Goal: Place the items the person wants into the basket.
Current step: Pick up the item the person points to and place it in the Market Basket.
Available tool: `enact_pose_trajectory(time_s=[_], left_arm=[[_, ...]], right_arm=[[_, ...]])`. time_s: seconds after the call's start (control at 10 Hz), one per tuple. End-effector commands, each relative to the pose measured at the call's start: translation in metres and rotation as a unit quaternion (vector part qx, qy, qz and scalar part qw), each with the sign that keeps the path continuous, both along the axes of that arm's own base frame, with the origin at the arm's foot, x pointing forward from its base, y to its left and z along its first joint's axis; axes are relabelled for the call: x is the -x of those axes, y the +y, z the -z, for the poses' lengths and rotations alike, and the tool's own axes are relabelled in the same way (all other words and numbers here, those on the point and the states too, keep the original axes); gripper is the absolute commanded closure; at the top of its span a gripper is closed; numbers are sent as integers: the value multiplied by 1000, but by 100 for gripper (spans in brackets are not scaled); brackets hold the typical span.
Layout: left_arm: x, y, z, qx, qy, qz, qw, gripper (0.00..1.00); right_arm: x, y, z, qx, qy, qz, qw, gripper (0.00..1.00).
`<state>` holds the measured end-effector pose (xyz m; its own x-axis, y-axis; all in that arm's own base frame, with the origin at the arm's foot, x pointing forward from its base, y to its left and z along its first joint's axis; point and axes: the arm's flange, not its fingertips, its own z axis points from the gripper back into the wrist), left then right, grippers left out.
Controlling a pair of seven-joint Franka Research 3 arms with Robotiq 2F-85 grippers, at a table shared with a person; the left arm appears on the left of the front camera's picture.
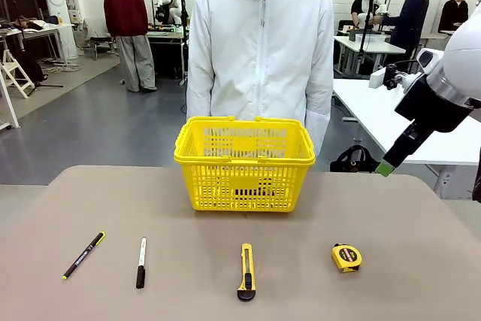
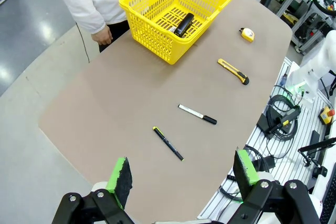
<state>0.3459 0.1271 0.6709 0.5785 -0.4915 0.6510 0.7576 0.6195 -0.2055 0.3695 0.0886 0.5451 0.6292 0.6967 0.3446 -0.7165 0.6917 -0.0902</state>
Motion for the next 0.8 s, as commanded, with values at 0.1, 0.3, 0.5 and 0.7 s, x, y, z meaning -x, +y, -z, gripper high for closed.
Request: enact_pose_trajectory(time_s=[0.1,0.3,0.5,0.7], left_arm=[[1,1,0,5,-3,6,1000,0],[1,1,0,5,-3,6,1000,0],[1,1,0,5,-3,6,1000,0],[1,1,0,5,-3,6,1000,0]], right_arm=[[18,-24,-32,-33,-28,11,999,0],[74,-92,-92,-110,-68,3,992,0],[104,-150,-117,-157,-80,-8,984,0],[119,-189,-137,-190,-84,-19,978,0]])
